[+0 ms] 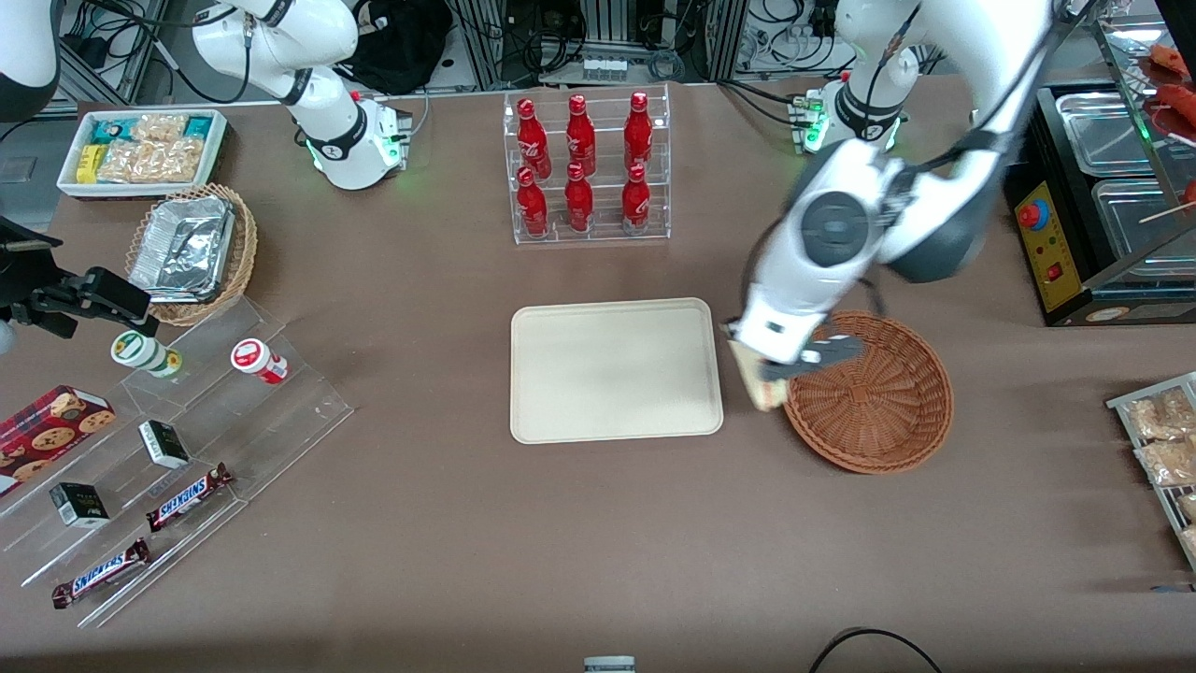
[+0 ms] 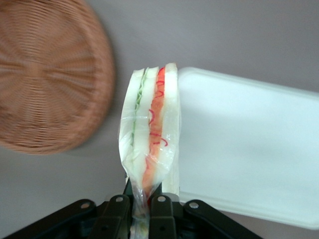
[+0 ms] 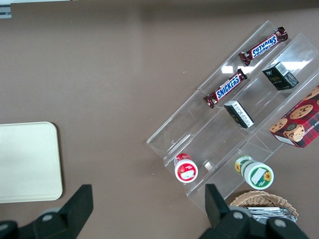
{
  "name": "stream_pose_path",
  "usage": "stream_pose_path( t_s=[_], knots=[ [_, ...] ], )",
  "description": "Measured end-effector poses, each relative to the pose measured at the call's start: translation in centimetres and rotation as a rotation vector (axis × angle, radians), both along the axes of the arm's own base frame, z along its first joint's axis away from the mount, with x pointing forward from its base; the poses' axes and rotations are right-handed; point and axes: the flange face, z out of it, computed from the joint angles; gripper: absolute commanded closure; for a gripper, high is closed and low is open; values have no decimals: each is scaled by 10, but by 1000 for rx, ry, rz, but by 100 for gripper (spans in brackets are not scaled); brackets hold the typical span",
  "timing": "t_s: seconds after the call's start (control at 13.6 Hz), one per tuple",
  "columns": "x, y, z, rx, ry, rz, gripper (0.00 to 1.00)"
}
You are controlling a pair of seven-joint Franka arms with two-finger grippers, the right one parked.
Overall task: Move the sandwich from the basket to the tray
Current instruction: 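Carry the sandwich with the left gripper over the cream tray, then lower the sandwich onto the tray and open the left gripper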
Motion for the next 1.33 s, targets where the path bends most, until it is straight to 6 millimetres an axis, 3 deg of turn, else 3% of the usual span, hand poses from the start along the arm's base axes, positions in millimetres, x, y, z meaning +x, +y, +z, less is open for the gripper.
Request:
stream_pose_path(
  t_s=[0.22,0.44,0.89,1.11,1.18,1.25,1.33],
  knots=[
    [-29,-71,-39,-26,-11,-138,91],
    [-38,-115,-65,-5,-26,-187,91],
    [-34,-165,-105,1,-52,-171,90],
    [-39,-176,-117,-3,-39,-181,84],
    [-42,-178,-120,0,-36,-186,76],
    [-43,-179,-123,3,-32,-189,61],
    [-45,-180,-127,5,-27,-192,35]
  ],
)
